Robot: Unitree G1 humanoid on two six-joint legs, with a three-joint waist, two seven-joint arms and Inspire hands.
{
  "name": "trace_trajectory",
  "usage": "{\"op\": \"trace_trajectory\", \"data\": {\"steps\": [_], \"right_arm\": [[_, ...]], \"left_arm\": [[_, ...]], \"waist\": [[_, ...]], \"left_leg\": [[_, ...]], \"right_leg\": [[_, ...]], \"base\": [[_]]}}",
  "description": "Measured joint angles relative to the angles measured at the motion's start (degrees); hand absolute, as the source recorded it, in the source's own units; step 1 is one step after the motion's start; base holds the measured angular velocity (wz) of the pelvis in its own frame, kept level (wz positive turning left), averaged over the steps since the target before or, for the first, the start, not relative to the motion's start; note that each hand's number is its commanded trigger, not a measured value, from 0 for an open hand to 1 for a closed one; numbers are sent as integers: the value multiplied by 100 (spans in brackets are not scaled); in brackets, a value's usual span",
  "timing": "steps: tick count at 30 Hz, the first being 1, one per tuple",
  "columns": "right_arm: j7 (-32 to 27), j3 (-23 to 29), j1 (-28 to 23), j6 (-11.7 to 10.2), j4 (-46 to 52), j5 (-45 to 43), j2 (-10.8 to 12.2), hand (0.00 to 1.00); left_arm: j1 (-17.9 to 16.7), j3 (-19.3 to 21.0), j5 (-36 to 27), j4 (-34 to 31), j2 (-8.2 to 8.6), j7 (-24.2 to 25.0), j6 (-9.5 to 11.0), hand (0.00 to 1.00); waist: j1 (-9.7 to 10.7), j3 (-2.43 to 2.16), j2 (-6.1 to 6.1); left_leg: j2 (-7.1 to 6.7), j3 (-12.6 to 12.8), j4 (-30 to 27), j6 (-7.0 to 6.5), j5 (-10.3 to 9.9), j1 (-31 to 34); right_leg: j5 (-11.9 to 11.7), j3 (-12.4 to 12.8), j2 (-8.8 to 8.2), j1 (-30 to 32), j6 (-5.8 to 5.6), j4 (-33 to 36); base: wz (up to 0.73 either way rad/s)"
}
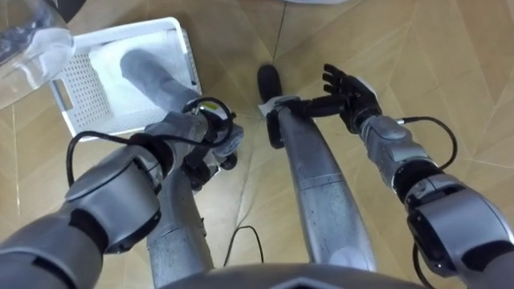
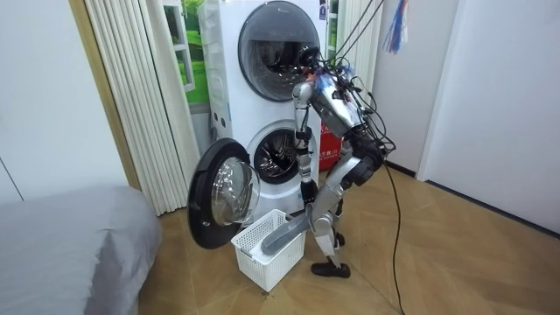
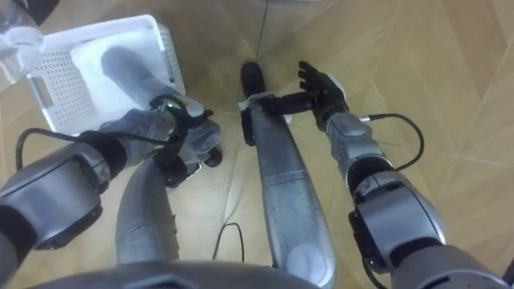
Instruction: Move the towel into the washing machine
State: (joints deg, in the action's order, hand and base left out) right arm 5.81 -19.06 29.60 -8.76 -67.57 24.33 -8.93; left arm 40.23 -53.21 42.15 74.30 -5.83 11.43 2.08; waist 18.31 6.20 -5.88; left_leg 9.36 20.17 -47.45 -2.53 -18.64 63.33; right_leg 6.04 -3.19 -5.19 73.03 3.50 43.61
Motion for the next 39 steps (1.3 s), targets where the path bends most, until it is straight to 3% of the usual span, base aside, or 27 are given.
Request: {"op": "trace_trajectory", "data": {"steps": [6, 7, 8, 9, 13, 27, 33, 39], "right_arm": [[-40, -1, 81, -2, -45, 123, 33, 0], [-83, -6, 103, -3, -84, 196, 34, 0], [-102, -11, 140, -5, -145, 241, 35, 0], [-119, -16, 155, -5, -163, 241, 34, 0], [-194, -109, 189, -65, -170, 241, 45, 0], [-199, -98, 411, -174, -374, 234, 182, 0], [-211, -110, 362, -171, -376, 268, 149, 0], [-329, -228, -2, -186, -285, 489, 157, 0]], "left_arm": [[64, -37, -60, 1, -1, 174, -32, 2], [66, -91, -117, -4, -15, 172, -32, 21], [67, -110, -161, -2, -19, 171, -32, 76], [68, -110, -166, -2, -19, 168, -32, 100], [102, -110, -155, -21, -15, 86, -37, 100], [199, -107, -59, -8, -14, -277, -49, 100], [139, -93, 137, -33, -16, -591, -33, 100], [63, 44, 158, -111, -30, -1089, 120, 100]], "waist": [[25, 0, 0], [17, 0, 0], [17, 1, 1], [15, 1, 2], [16, 2, 5], [14, 20, 82], [-13, 13, 109], [-11, 9, 190]], "left_leg": [[39, 67, 88, 4, 21, -6], [90, 143, 90, 4, 21, -8], [114, 187, 90, 1, 21, 1], [121, 195, 90, -1, 19, 9], [202, 335, 77, -26, 3, 68], [184, 343, 52, -29, 4, 258], [191, 335, -5, -32, 6, 193], [182, 321, 27, -29, 5, -243]], "right_leg": [[-52, -19, 24, -6, 24, -100], [-48, -23, 32, -4, 20, -103], [-43, -26, 32, 11, 16, -113], [-41, -26, 32, 20, 13, -118], [-30, -20, 26, 119, 12, -105], [-24, -17, 28, 303, 7, -109], [-22, -16, 33, 230, 7, -96], [24, -30, 26, -208, 4, -115]], "base": [[-2], [3], [0], [0], [0], [0], [0], [-1]]}}
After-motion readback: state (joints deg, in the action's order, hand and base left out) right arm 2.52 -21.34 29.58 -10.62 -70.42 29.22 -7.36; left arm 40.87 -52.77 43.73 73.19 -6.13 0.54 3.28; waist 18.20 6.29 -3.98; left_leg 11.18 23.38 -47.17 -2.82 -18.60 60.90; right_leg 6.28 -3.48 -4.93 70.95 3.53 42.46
